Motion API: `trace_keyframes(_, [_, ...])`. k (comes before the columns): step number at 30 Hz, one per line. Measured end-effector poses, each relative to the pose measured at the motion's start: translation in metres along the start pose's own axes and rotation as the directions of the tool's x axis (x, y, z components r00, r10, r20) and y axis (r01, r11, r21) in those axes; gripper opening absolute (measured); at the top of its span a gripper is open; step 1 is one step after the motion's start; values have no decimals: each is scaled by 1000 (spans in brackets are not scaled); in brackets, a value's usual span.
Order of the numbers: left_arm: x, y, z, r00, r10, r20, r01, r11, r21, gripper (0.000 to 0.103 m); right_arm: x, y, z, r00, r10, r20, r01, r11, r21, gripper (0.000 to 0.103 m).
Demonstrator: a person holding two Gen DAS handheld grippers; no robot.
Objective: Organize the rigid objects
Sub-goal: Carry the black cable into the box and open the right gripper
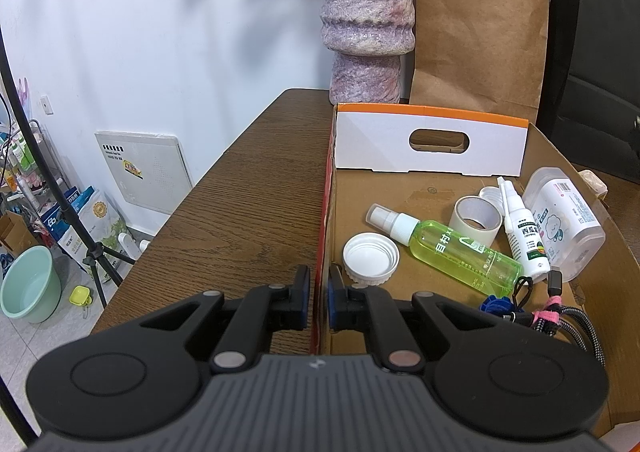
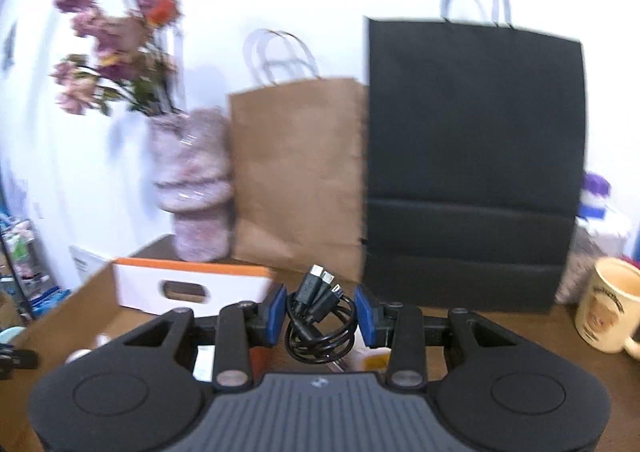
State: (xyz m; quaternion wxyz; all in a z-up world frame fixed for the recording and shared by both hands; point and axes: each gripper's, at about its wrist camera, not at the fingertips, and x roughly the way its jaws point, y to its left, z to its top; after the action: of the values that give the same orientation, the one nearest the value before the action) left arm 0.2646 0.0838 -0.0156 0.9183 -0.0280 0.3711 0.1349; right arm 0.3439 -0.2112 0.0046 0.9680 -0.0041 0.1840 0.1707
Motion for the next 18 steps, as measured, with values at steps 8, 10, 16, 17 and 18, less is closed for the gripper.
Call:
trace_keyframes(8, [0, 1, 0, 1000, 2, 1, -2, 1000, 1, 10, -18, 53, 9, 992, 126, 28, -123, 988, -98, 36])
trace_keyframes(10, [0, 1, 0, 1000, 2, 1, -2, 1000, 1, 10, -19, 67, 10, 988, 153, 24, -149, 982, -114, 36])
trace_keyframes(16, [0, 1, 0, 1000, 2, 2, -2, 1000, 1, 10, -11, 99, 9, 978, 208, -27, -209, 968, -136, 36])
trace_keyframes(17, [0, 1, 0, 1000, 2, 2, -2, 1000, 2, 10, -10, 103, 7, 976, 217, -33, -219, 966, -137, 36])
trace_keyframes(18, [0, 1, 0, 1000, 2, 2, -2, 1000, 1, 10, -8, 107, 7, 974, 224, -40, -227, 964, -140, 36])
